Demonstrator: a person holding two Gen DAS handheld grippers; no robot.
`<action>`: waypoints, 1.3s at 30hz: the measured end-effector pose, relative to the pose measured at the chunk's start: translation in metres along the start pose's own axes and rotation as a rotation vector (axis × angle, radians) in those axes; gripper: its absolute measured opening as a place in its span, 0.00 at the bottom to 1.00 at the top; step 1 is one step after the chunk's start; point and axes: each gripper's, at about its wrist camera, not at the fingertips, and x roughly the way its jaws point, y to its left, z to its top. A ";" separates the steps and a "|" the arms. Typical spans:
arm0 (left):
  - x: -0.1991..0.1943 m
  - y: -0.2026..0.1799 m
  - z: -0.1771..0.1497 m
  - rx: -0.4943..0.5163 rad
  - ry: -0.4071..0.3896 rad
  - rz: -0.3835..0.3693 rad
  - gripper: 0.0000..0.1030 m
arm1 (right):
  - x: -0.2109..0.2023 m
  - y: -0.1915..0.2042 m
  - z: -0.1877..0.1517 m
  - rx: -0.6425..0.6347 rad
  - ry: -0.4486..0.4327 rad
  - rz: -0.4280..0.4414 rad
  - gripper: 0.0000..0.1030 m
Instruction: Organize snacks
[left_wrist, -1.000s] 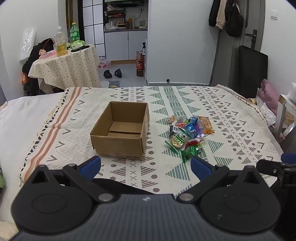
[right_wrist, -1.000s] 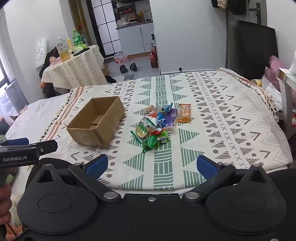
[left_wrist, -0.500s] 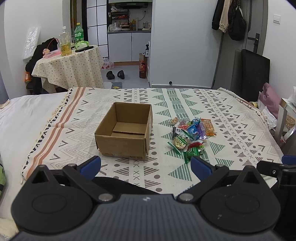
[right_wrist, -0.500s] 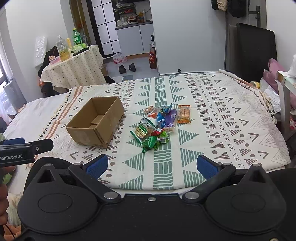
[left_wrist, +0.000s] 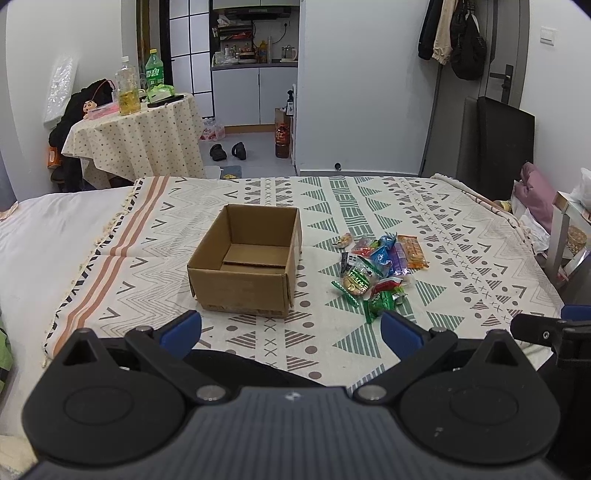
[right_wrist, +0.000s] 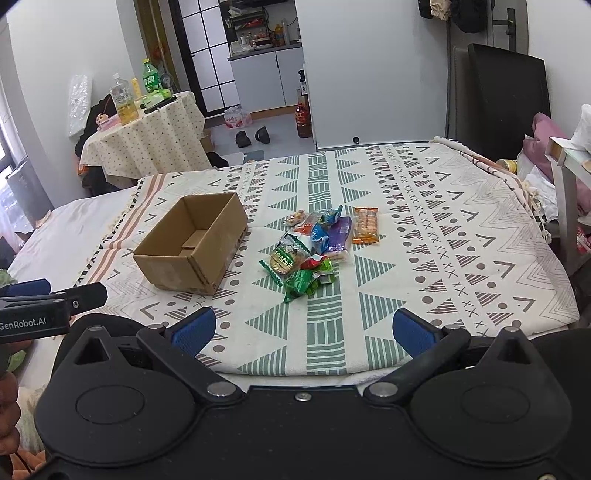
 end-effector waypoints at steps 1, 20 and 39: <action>0.000 0.000 0.000 -0.001 0.000 0.001 1.00 | 0.000 0.000 0.000 0.004 0.001 0.003 1.00; 0.004 -0.008 -0.002 0.006 0.002 -0.014 1.00 | -0.005 0.001 0.003 0.000 -0.001 0.002 1.00; 0.022 -0.015 0.009 0.002 0.020 -0.032 1.00 | 0.011 -0.010 0.009 0.003 0.024 -0.012 1.00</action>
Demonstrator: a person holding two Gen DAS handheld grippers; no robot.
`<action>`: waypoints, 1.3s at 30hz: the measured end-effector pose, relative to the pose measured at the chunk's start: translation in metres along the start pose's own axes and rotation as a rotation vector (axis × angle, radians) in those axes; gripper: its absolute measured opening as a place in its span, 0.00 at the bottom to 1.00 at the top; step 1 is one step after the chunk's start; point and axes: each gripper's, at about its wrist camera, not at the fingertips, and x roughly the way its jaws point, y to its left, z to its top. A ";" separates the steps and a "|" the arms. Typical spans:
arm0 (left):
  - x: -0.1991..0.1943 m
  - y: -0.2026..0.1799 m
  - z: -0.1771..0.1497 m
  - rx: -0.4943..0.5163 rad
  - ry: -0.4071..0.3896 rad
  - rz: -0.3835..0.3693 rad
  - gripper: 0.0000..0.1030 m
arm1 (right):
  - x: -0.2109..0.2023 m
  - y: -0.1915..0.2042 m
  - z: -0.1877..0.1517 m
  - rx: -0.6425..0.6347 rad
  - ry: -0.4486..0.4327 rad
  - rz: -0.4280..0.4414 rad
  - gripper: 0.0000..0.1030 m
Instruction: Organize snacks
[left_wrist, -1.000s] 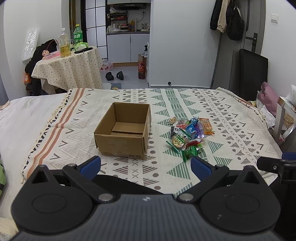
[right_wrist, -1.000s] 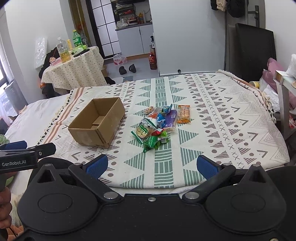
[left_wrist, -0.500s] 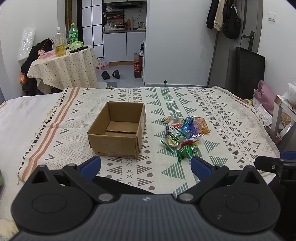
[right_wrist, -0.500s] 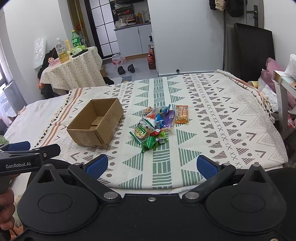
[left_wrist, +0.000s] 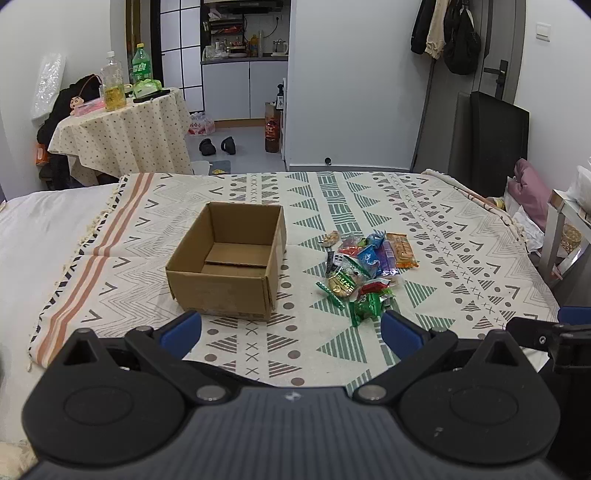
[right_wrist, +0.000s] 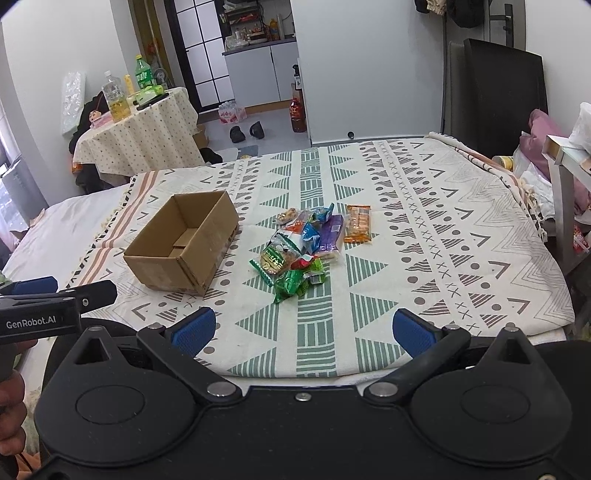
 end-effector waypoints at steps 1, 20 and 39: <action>0.001 -0.001 0.000 0.000 -0.001 -0.002 1.00 | 0.001 -0.001 0.001 -0.001 0.001 -0.002 1.00; 0.037 -0.016 0.010 0.002 0.022 -0.039 1.00 | 0.038 -0.014 0.021 -0.057 0.049 0.000 1.00; 0.086 -0.035 0.013 -0.023 0.071 -0.064 0.98 | 0.084 -0.024 0.037 -0.113 0.103 0.051 1.00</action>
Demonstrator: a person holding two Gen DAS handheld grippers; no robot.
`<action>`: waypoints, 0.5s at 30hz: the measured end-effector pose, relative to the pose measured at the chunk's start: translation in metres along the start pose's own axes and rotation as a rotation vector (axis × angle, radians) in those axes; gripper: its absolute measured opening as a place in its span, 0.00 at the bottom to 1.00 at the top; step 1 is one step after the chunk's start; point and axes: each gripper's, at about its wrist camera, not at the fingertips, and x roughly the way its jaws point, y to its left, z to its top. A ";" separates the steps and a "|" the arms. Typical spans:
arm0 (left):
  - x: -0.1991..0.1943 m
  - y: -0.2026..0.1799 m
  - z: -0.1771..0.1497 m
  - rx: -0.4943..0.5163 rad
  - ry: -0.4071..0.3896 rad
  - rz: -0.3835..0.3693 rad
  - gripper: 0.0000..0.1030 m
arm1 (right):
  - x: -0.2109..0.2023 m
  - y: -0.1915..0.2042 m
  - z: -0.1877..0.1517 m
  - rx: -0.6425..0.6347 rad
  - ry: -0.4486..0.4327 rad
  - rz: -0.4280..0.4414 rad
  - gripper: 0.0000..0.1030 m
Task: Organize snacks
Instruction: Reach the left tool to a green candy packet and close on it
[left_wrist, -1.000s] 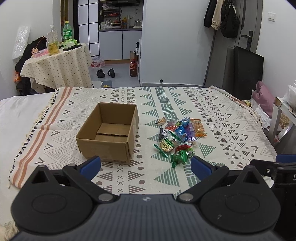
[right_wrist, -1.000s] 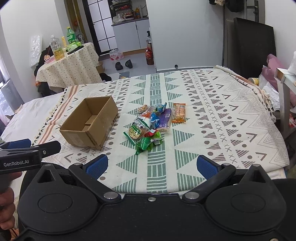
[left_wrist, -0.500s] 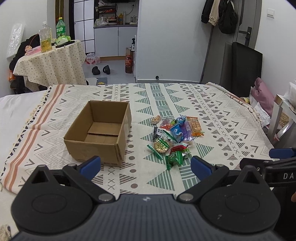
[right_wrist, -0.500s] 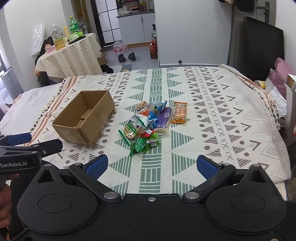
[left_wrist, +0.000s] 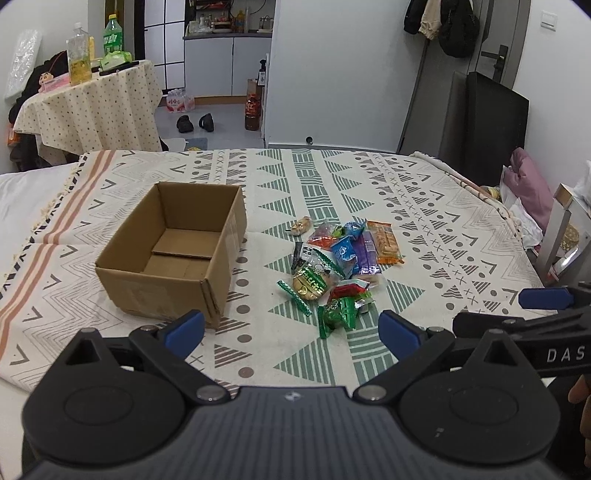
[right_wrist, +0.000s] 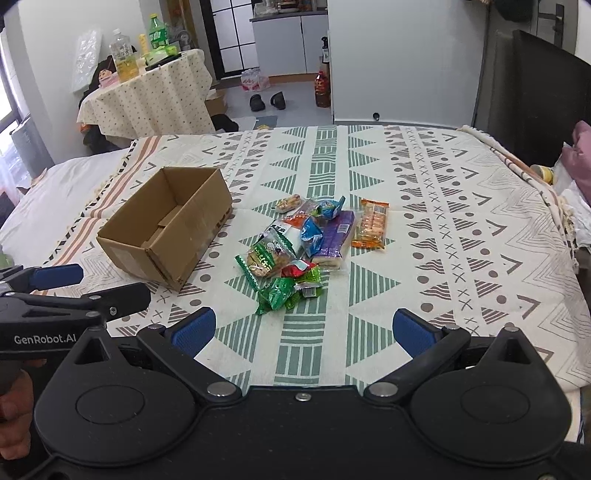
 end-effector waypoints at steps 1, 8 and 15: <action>0.003 -0.001 0.001 -0.001 0.002 0.002 0.98 | 0.003 -0.001 0.002 0.002 0.004 0.001 1.00; 0.028 -0.007 0.005 -0.011 0.030 -0.008 0.92 | 0.025 -0.018 0.011 0.035 0.021 0.013 1.00; 0.060 -0.010 0.007 -0.049 0.082 -0.018 0.80 | 0.049 -0.033 0.022 0.038 0.032 0.056 0.95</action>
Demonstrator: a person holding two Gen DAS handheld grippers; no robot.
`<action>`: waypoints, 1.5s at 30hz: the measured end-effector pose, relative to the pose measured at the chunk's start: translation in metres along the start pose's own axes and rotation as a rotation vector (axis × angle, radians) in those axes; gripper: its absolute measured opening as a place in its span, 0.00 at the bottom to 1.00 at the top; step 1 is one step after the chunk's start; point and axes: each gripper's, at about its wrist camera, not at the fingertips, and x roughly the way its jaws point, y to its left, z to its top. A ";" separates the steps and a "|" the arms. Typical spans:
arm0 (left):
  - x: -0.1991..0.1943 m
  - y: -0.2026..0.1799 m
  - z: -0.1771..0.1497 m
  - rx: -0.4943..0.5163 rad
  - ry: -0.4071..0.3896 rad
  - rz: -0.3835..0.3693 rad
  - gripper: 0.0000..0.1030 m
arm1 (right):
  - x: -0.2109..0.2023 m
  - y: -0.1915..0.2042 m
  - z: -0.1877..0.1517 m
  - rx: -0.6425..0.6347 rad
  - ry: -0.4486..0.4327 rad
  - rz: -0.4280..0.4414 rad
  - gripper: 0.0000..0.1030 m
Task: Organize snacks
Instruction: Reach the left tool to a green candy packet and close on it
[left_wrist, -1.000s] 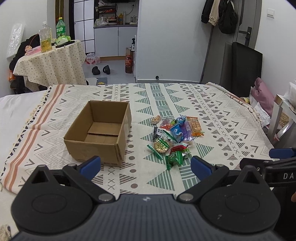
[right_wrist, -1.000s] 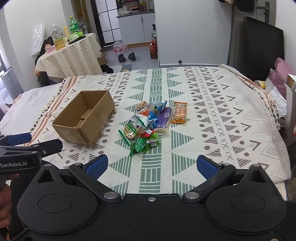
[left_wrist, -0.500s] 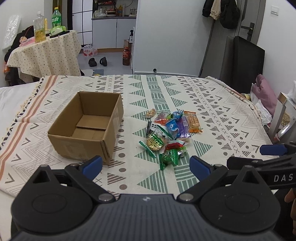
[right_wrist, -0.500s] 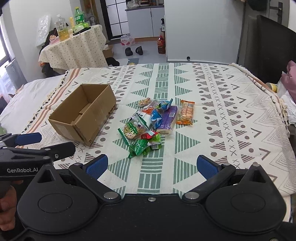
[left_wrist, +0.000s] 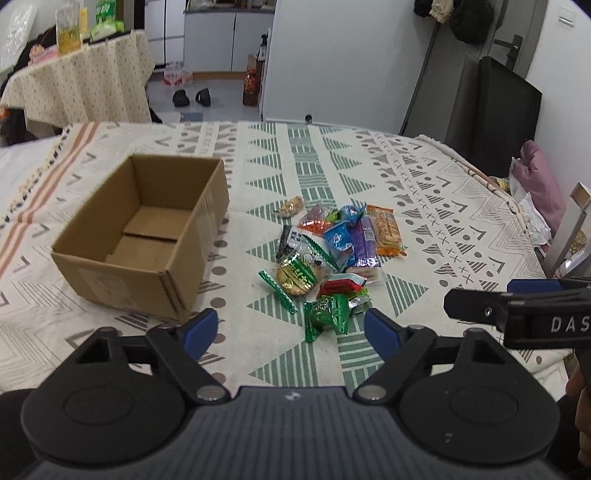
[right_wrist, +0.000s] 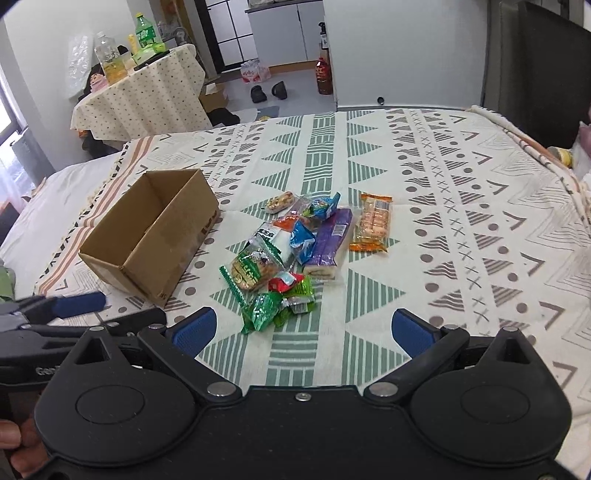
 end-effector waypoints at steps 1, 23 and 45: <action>0.004 0.000 0.001 -0.006 0.007 -0.003 0.79 | 0.004 -0.003 0.002 0.003 0.006 0.008 0.92; 0.098 -0.005 0.005 -0.068 0.135 -0.037 0.58 | 0.096 -0.047 0.003 0.088 0.149 0.176 0.45; 0.159 -0.005 0.000 -0.114 0.239 -0.100 0.57 | 0.141 -0.059 0.004 0.161 0.232 0.235 0.45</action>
